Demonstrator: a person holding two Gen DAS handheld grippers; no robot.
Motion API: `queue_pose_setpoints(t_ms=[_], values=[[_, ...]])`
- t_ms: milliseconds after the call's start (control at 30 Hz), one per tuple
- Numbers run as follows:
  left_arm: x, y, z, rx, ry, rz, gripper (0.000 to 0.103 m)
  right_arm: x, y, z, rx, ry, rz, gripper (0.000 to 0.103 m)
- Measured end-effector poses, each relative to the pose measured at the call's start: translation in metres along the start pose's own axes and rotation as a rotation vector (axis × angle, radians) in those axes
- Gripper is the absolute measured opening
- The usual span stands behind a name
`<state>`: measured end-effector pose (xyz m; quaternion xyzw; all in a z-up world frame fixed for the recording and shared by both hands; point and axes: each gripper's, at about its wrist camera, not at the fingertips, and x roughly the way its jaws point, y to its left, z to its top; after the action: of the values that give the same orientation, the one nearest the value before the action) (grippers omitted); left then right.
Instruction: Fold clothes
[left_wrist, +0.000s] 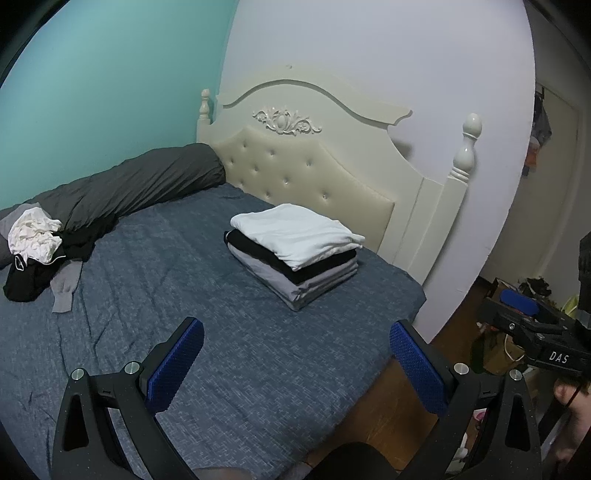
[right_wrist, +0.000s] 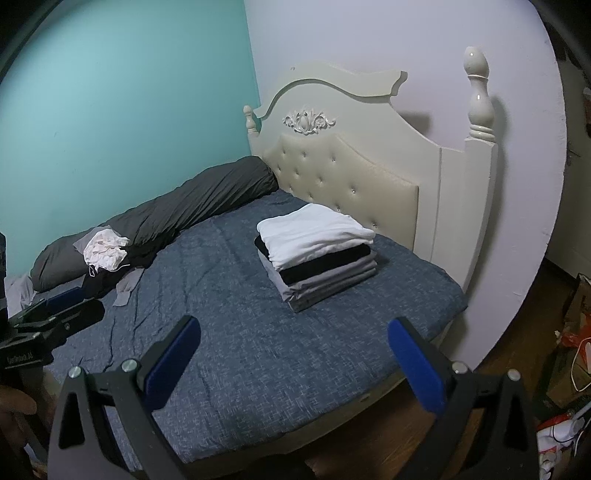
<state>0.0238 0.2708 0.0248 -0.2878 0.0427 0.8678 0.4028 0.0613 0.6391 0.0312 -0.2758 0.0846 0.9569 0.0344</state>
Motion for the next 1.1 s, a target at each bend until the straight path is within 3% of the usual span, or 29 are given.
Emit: queue_pose_setpoints(t_ms=[1100], values=[[-0.0054,0.0057,-0.0033,-0.012,-0.011,0.014,0.103,-0.0005,0.0044,0.0013,-0.006,-0.002,-0.001,0.102]])
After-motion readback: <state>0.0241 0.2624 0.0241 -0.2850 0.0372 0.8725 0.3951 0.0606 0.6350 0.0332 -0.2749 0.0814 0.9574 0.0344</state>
